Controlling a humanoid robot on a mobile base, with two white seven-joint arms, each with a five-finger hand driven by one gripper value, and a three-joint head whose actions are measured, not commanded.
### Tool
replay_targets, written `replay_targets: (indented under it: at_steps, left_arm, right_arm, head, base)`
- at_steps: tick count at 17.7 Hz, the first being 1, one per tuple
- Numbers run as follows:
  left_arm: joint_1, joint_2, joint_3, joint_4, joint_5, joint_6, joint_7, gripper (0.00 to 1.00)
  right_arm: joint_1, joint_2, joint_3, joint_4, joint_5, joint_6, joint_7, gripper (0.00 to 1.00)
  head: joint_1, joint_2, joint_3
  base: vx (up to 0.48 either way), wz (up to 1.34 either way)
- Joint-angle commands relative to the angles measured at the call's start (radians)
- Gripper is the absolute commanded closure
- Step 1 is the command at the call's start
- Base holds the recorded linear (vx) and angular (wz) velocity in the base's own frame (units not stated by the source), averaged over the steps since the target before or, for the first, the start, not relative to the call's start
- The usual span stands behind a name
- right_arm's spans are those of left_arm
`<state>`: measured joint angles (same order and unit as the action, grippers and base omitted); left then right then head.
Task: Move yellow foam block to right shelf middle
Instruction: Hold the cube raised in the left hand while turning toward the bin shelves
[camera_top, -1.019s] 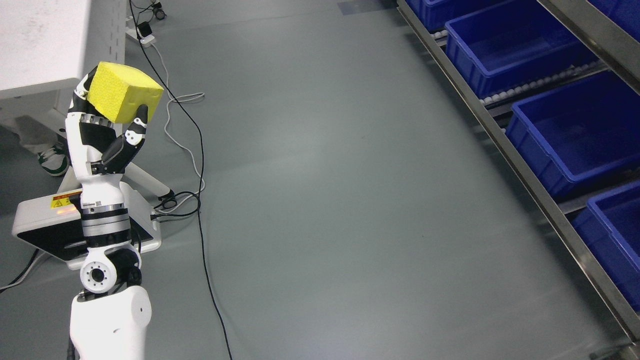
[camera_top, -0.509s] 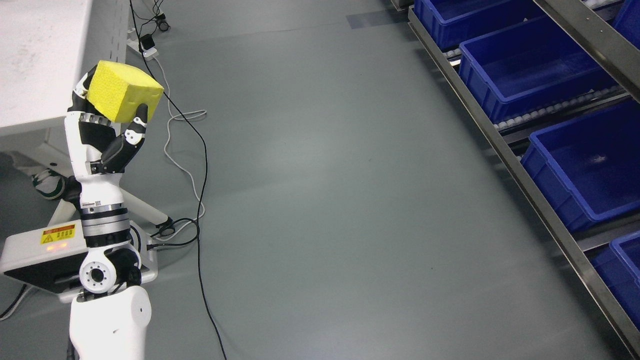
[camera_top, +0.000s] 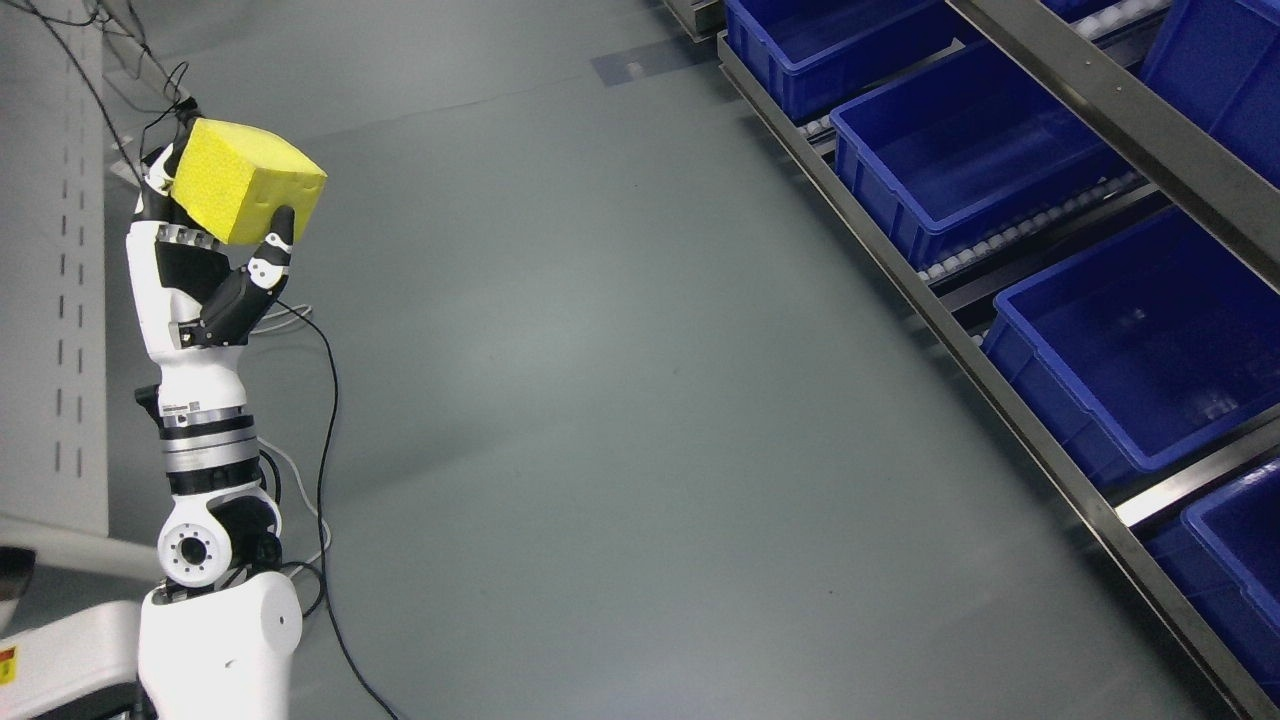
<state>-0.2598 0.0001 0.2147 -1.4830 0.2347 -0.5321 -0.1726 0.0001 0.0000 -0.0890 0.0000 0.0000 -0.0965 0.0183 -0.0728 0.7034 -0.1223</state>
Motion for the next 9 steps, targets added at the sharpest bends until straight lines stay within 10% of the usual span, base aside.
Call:
replay_targets:
  at_steps: [1,9]
  left_arm:
    - [0.002,0.017,0.000,-0.011,0.000,0.000,0.001,0.59]
    - [0.004,0.017,0.000,-0.011,0.000,0.000,0.001,0.59]
  right_arm:
    - [-0.003,-0.017,0.000,-0.017,0.000,0.000,0.000,0.00]
    - [-0.003,-0.017,0.000,-0.017,-0.002,0.000,0.000,0.00]
  head:
    - [0.0000,0.000,0.000]
    - [0.0000,0.000,0.000]
  base:
    - [0.360,-0.24]
    - [0.374,-0.15]
